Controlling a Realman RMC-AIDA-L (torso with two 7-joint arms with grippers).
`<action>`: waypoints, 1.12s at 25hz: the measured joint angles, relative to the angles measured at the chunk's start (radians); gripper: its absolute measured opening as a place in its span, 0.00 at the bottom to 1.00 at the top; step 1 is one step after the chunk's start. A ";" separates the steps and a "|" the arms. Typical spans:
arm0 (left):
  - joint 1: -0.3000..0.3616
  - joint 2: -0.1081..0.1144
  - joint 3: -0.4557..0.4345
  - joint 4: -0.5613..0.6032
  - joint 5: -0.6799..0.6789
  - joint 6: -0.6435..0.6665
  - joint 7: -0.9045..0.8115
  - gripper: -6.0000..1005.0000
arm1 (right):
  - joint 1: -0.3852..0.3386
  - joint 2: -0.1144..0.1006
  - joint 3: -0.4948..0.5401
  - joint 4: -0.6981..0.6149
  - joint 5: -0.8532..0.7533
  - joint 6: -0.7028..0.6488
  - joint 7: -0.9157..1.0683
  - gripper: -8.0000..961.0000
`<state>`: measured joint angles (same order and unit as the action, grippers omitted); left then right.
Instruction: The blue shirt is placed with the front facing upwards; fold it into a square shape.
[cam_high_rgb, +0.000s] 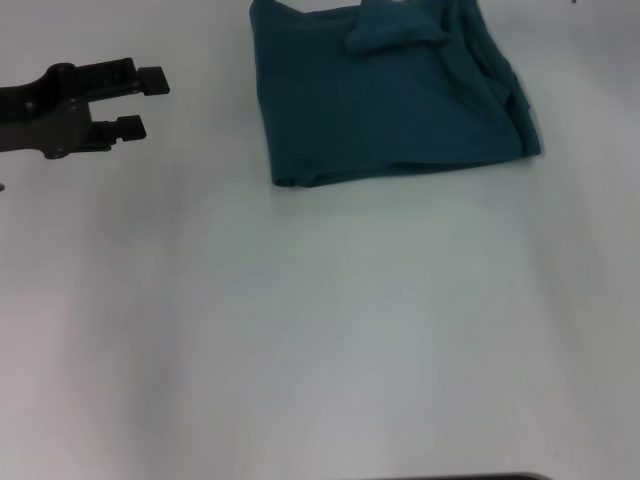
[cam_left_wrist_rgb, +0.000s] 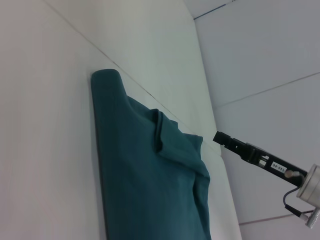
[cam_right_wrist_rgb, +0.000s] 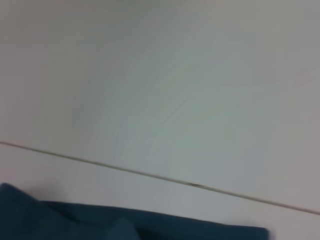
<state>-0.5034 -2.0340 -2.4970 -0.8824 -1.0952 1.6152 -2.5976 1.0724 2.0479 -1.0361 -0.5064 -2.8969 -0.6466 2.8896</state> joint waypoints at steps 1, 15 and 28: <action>-0.004 0.000 0.002 0.004 0.000 0.000 0.002 0.86 | -0.001 -0.006 0.004 0.000 0.004 -0.011 0.003 0.16; -0.117 -0.028 0.060 0.100 0.107 -0.091 -0.012 0.86 | -0.289 -0.106 0.269 -0.246 0.771 -0.661 -0.425 0.58; -0.168 -0.115 0.151 0.206 0.113 -0.443 -0.014 0.86 | -0.654 -0.132 0.459 -0.224 1.053 -0.973 -0.764 0.88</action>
<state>-0.6710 -2.1493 -2.3457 -0.6769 -0.9820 1.1724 -2.6116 0.4183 1.9163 -0.5770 -0.7301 -1.8441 -1.6196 2.1260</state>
